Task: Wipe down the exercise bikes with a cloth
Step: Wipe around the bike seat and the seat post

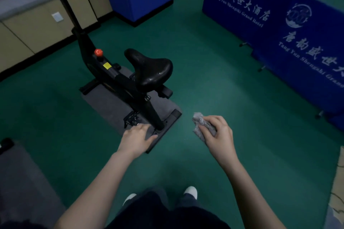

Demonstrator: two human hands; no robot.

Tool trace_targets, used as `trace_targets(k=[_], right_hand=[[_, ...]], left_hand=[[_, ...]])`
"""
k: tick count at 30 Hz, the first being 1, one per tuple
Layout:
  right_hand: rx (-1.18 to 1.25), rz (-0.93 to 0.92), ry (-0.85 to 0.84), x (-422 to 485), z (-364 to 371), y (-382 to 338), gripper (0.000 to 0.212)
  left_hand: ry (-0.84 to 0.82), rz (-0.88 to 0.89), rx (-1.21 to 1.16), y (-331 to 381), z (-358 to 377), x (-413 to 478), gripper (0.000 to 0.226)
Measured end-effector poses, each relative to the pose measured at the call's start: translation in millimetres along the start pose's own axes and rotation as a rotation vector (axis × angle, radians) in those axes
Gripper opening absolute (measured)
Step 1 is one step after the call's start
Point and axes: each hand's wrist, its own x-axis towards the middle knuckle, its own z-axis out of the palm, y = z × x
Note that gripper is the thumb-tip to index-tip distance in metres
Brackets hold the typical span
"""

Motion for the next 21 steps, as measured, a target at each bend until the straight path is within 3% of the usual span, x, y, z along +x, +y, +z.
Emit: trace_targets(k=[9,21], right_hand=[[-0.015,-0.057,-0.121,64,-27,29,0.01],[-0.107,-0.188,-0.335,212,12,18,0.013]], left_hand=[[0.065,-0.096,-0.072,36,2,24,0.059],[0.237,-0.373,-0.397,5,-14,118,0.059]])
